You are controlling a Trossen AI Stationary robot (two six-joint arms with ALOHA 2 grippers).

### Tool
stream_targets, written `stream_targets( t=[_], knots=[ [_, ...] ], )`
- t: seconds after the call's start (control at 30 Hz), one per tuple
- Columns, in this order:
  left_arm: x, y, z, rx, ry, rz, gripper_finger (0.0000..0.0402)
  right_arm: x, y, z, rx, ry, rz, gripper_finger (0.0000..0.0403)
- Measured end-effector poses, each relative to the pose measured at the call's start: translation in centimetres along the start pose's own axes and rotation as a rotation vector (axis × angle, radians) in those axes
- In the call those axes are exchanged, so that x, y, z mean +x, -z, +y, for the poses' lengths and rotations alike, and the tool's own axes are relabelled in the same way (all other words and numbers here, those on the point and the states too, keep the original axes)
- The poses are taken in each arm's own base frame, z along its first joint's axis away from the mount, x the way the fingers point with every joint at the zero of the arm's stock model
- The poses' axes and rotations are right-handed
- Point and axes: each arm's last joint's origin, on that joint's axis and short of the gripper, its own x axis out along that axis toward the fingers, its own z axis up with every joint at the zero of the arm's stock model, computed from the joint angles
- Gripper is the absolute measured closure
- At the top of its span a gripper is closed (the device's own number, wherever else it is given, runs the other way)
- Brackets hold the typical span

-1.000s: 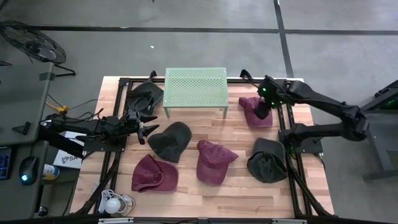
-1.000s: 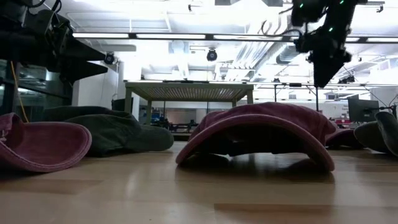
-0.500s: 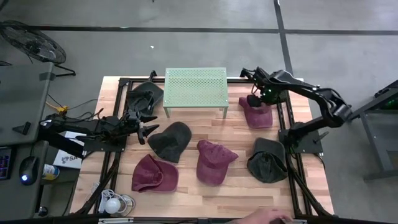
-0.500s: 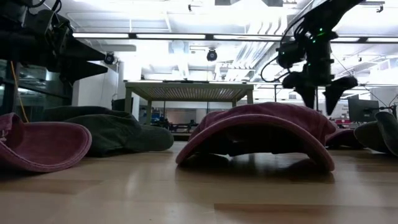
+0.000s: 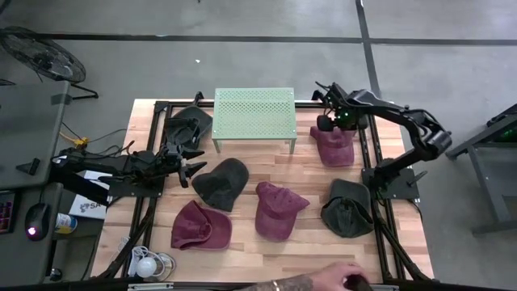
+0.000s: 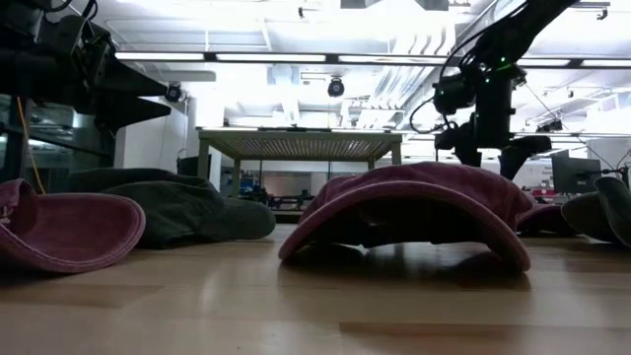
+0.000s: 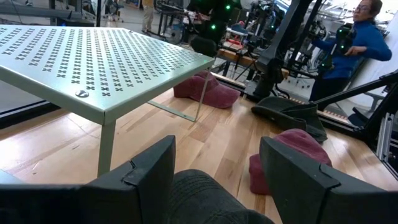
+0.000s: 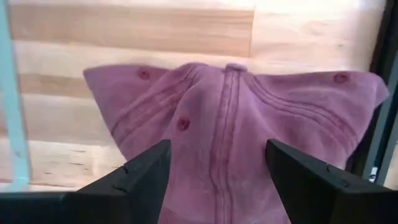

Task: Pick & Place hat
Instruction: Put the top red cap on the shelf

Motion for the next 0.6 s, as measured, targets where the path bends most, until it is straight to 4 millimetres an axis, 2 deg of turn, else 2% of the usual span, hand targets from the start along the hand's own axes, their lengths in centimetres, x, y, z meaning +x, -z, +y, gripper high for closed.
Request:
stream_targets(
  t=[0.37, 0.6],
  knots=[
    [0.0, 0.0, 0.0, 0.0, 0.0, 0.0, 0.0172, 2.7, -0.5, 0.6, 0.005, 0.075, 0.057, 0.0148],
    [0.0, 0.0, 0.0, 0.0, 0.0, 0.0, 0.0172, 3.2, -0.6, 0.6, 0.004, 0.1, 0.053, 0.0151]
  ],
)
